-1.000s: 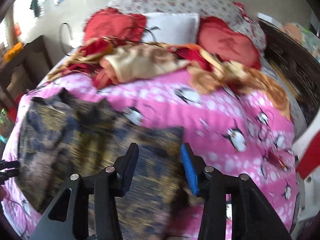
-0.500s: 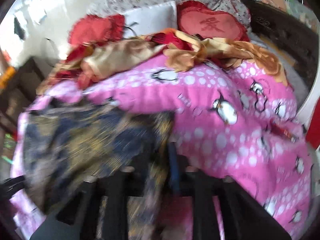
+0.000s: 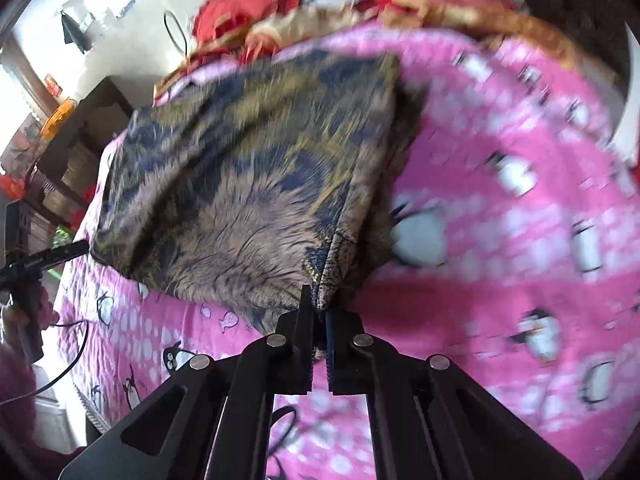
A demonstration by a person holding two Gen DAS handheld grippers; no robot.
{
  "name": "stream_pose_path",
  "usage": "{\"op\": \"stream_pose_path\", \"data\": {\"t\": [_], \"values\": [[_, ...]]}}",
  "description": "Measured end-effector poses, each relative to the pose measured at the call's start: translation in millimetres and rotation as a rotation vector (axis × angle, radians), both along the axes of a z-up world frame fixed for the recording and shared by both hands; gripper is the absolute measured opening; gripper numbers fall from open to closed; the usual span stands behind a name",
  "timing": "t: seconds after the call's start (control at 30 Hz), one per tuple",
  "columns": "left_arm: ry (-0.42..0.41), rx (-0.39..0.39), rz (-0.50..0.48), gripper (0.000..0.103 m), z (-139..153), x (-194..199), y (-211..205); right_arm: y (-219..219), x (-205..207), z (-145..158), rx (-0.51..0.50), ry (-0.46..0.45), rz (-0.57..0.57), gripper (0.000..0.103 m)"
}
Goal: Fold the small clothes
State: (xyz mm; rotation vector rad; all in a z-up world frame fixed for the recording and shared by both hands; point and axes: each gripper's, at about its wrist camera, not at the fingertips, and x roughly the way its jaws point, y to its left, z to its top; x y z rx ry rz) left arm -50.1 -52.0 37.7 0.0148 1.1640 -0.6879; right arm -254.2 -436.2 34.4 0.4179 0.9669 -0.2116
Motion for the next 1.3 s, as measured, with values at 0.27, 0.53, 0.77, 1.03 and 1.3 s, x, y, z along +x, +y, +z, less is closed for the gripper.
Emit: {"op": "stream_pose_path", "data": {"t": [0.27,0.53,0.77,1.03,1.3], "values": [[-0.005,0.004,-0.019,0.066,-1,-7,-11,-17,1,-36,-0.001,0.139,-0.040,0.006],[-0.098,0.077,-0.005,0.067,3,-5,-32,-4,14,20,-0.059,0.011,-0.078,0.023],[-0.150,0.122,0.027,0.067,-4,-3,-48,62,96,13,-0.129,-0.005,0.145,0.023],[-0.167,0.165,0.002,0.067,-15,0,-65,89,160,-28,-0.149,0.029,0.173,0.023],[-0.155,0.180,0.002,0.070,-28,5,-68,63,187,-42,-0.033,0.038,0.106,0.022]]}}
